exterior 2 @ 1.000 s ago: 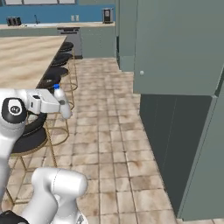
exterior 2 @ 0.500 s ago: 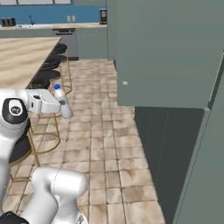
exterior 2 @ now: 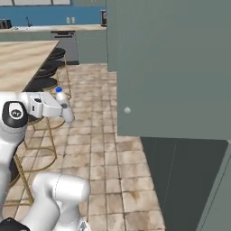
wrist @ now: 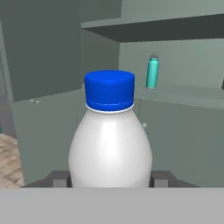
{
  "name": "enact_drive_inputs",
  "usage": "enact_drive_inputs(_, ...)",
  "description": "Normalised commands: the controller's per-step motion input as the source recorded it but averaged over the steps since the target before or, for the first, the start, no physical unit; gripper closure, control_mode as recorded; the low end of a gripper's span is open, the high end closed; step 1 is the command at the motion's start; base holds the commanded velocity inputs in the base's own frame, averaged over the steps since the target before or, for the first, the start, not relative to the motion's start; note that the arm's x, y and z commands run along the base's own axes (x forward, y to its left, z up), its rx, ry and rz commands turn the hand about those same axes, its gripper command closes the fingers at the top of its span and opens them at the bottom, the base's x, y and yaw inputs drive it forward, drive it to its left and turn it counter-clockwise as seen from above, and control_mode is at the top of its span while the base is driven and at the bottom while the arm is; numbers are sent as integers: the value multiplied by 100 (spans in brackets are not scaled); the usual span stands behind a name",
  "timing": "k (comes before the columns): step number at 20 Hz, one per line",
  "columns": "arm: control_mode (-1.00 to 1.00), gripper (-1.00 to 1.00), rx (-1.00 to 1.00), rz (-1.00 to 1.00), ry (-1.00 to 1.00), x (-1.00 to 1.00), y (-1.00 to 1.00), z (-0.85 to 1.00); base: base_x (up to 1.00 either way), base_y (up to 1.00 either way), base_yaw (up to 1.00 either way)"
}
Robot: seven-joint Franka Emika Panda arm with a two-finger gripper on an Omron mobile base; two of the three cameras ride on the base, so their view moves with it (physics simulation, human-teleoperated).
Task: Sort all alcoholic drinks to one cabinet, and non-alcoholic drinks to the other.
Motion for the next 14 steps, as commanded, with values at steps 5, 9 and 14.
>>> enact_drive_inputs(5, 100, 100, 0, 0, 0, 0, 0, 0, 51, -15, -12)
enact_drive_inputs(9, 100, 100, 0, 0, 0, 0, 0, 0, 38, -1, -28)
enact_drive_inputs(14, 100, 100, 0, 0, 0, 0, 0, 0, 34, 0, -33)
